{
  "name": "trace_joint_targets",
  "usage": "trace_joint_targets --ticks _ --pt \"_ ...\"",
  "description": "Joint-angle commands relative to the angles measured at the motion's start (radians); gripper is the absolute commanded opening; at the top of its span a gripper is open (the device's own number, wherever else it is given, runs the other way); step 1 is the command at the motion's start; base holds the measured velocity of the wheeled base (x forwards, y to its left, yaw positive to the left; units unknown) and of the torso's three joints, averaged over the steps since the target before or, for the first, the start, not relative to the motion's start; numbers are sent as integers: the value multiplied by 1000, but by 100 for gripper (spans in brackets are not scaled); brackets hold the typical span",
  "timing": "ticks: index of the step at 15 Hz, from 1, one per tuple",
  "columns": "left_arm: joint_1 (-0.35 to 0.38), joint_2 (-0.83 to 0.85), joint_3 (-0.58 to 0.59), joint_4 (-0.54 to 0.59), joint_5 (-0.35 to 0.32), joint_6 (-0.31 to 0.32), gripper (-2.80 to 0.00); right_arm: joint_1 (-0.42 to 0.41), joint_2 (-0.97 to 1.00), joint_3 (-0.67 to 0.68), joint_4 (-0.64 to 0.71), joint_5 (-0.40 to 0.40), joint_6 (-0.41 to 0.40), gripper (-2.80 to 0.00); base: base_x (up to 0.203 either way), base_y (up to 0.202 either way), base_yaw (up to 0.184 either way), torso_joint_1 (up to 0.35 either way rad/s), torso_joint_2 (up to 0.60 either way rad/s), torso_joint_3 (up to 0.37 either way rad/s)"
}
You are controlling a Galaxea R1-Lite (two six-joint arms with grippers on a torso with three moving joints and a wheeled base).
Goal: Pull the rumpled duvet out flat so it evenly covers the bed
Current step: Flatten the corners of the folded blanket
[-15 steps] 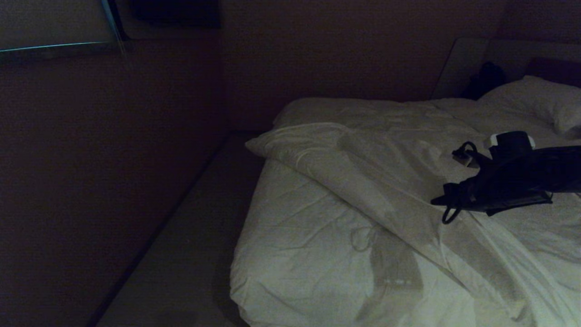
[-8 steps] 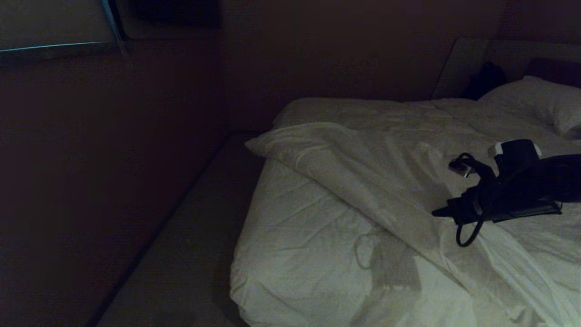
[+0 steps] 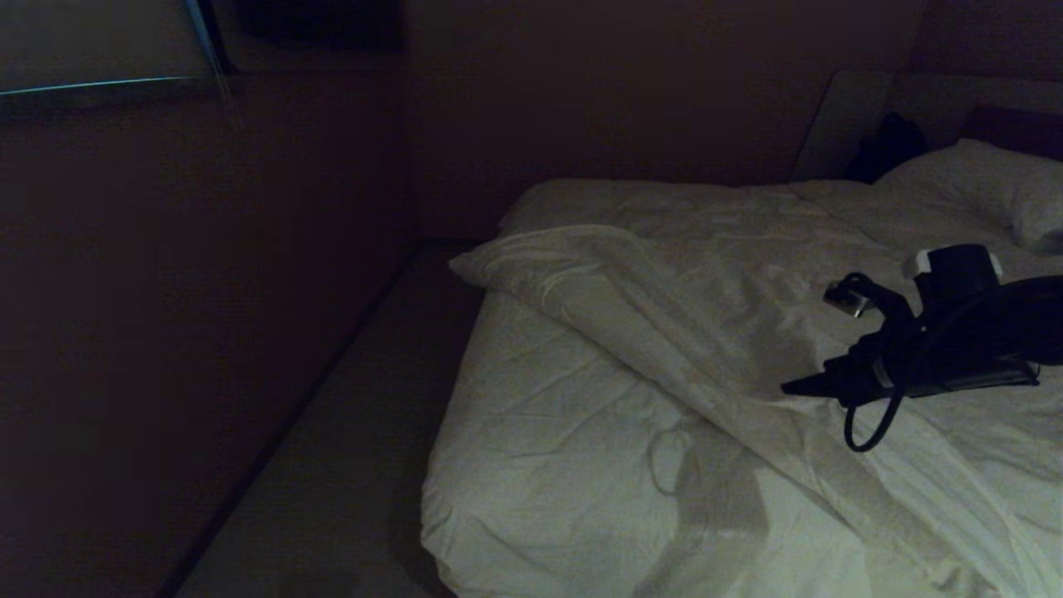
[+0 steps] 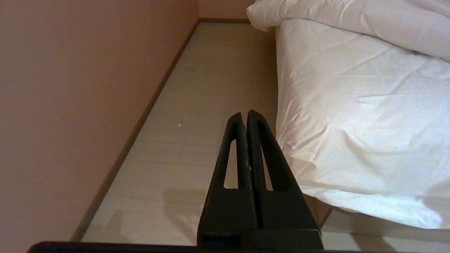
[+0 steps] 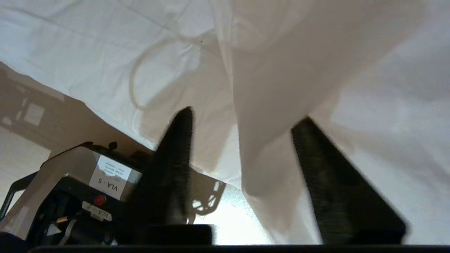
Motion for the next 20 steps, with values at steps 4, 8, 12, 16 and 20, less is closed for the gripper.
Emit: trace_joint_targets --ticks 4,8,12,16,20 --pt "0 0 0 0 0 0 -280 -18 -171 4 2 5 35 0 0 0 0 0 0 0" --pt "0 0 0 0 0 0 -280 -25 -192 -21 -14 3 121 0 0 0 0 0 0 0" --pt "0 0 0 0 0 0 -280 -60 6 -126 -120 3 339 0 0 0 0 0 0 0" --pt "0 0 0 0 0 0 -280 -81 160 -264 -143 5 561 -280 0 0 0 0 0 0" --pt "0 0 0 0 0 0 -280 -91 198 -305 -139 5 607 -280 0 0 0 0 0 0"
